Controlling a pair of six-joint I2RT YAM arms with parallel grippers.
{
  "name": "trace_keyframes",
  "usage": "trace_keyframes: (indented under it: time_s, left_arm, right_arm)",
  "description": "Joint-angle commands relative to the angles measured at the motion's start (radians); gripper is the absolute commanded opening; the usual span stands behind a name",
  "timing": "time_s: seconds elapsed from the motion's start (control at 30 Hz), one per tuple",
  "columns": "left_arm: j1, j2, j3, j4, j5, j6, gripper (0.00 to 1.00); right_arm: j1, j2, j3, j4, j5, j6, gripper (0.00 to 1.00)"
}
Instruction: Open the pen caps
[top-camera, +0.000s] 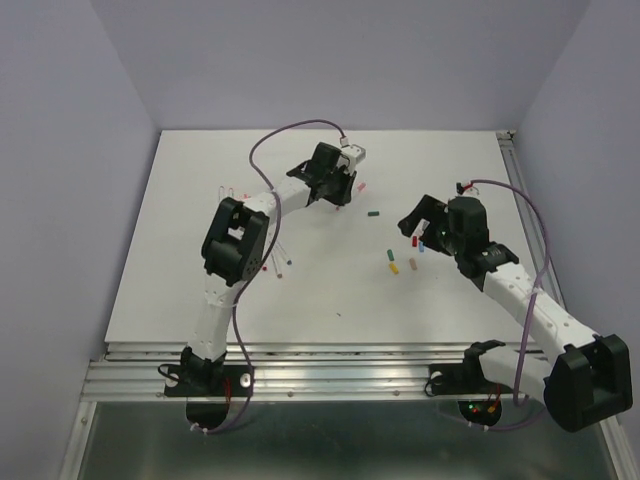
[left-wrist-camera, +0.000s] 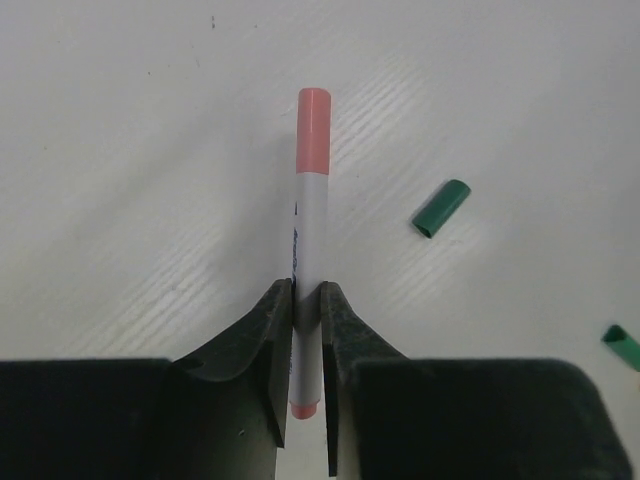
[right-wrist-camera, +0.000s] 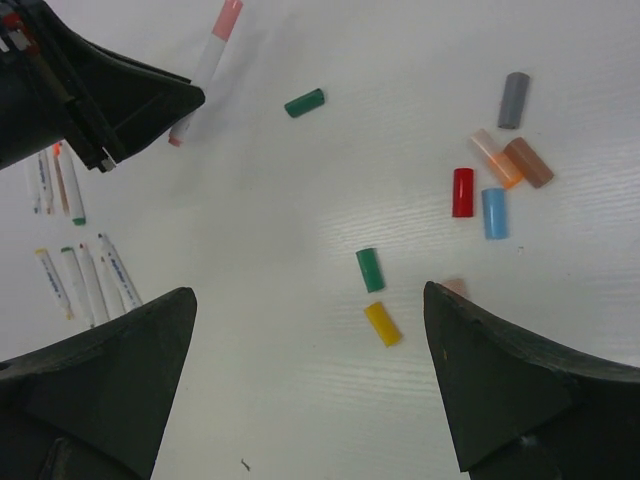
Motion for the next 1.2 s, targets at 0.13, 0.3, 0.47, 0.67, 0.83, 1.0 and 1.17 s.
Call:
trace_keyframes:
  time_s: [0.13,0.3,0.47,0.67,0.83,1.0,1.17]
  left_arm:
    - [-0.002,-0.524,-0.577,0.505,0.042,-0.299,0.00]
    - [-0.042,-0.714,-0.791,0.574,0.031,-0.391,0.00]
    - [-0.146,-0.811,-0.956,0.648,-0.024,-0.522,0.00]
    - [-0.200,-0.862,-1.001,0.680,-0.070,-0.583,0.00]
    - [-0.222,-0.868,-1.001,0.679,-0.075,-0.600,0.00]
    - [-0.231,-0.870,-1.006,0.679,-0.062,-0.614,0.00]
    - [-0.249,-0.876,-1.004,0.680,-0.059,-0.617,0.00]
  right_arm:
    - [-0.006,-0.057,-0.075,0.239,-0.343,-0.042,1.00]
    - [-0.005,-0.063,-0.104,0.416,-0.490,0.025,1.00]
    - [0.026,-0.021,-0.101,0.487,-0.534,0.085,1.00]
    - [0.092,0.007,-0.063,0.404,-0.410,0.079,1.00]
    - [0.101,0.018,-0.053,0.372,-0.325,0.090,1.00]
    - [0.104,0.039,-0.043,0.393,-0.320,0.113,0.93]
    - [0.106,0.079,-0.018,0.418,-0.317,0.133,0.89]
